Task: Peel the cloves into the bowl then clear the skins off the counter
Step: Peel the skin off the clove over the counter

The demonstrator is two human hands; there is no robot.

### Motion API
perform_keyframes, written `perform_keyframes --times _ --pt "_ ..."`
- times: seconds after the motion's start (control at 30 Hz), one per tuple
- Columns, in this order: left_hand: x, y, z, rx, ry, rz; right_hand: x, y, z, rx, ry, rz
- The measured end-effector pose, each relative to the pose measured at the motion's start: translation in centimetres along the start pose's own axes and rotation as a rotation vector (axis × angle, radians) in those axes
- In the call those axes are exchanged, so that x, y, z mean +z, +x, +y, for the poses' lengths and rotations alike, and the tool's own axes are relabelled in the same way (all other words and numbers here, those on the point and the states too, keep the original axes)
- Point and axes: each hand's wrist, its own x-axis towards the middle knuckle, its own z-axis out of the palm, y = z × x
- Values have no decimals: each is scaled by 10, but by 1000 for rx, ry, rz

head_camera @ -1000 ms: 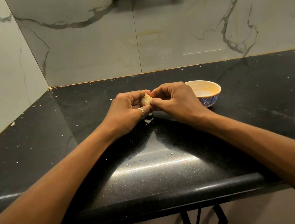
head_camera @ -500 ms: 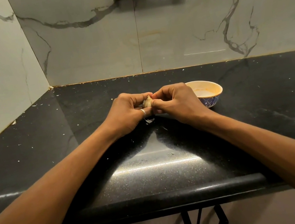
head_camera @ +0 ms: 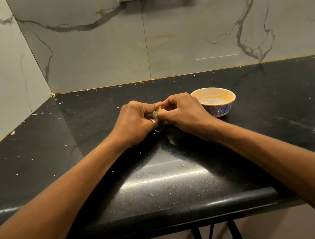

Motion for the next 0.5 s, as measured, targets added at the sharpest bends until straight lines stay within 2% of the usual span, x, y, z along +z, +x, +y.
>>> perform_keyframes --times 0.1,0.3,0.5 --pt "1 0 2 4 15 33 1 -1 -3 -40 -72 52" --pt "3 0 1 3 108 120 3 1 -1 -29 -62 70" --pt "4 0 1 -12 110 113 3 0 -4 -9 -37 83"
